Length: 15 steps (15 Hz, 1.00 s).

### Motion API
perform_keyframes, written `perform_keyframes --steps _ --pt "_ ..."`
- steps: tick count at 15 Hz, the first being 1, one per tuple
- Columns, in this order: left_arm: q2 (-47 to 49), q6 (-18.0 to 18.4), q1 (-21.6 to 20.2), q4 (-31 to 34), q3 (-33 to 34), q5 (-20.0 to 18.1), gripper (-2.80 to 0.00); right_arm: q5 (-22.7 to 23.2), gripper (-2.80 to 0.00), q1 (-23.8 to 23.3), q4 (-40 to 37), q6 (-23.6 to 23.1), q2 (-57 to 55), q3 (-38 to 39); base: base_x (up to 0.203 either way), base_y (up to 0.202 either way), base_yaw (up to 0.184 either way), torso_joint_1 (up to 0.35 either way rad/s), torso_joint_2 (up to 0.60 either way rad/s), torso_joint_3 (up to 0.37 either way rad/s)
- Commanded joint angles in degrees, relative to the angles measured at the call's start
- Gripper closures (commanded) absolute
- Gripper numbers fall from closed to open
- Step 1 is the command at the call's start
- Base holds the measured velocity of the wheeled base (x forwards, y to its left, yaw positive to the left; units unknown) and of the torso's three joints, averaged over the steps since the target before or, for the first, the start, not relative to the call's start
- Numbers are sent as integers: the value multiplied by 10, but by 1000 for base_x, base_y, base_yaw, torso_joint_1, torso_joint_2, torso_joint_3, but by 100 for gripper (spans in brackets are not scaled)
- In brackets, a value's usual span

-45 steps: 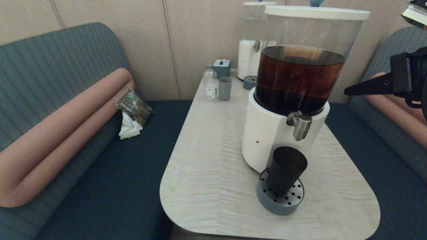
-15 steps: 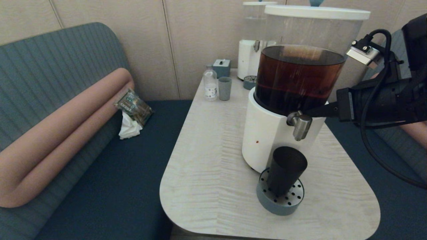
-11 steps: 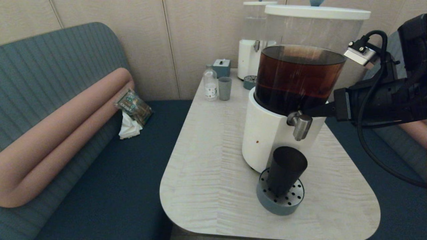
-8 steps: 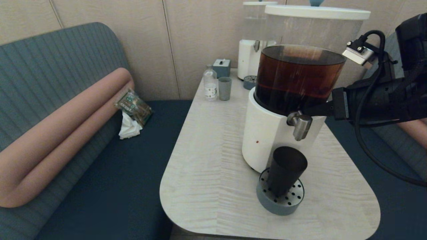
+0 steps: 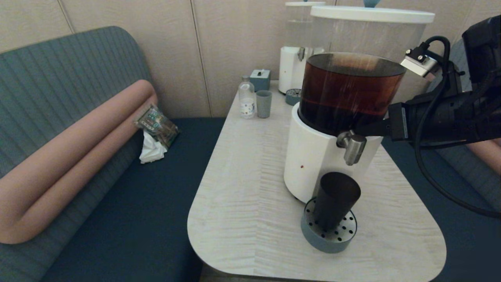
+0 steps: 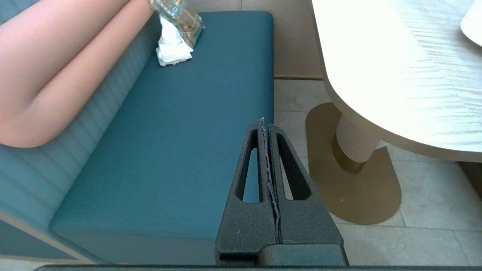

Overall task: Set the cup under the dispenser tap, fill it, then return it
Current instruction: Turn on the faucet

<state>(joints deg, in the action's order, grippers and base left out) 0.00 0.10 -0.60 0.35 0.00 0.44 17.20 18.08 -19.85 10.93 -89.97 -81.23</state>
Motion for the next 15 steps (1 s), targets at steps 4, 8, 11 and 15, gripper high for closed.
perform_keyframes --steps 4,8,11,15 --pt "1 0 0 0 0 0 0 1 0 -1 -1 1 3 0 0 0 0 0 0 0" --pt "1 0 0 0 1 0 0 3 0 -6 -1 1 5 0 0 0 0 0 0 0" --pt "1 0 0 0 1 0 0 2 0 -6 -1 1 5 -1 0 0 0 0 0 0" --pt "1 0 0 0 1 0 0 2 0 -6 0 -1 -3 -8 0 0 0 0 0 0"
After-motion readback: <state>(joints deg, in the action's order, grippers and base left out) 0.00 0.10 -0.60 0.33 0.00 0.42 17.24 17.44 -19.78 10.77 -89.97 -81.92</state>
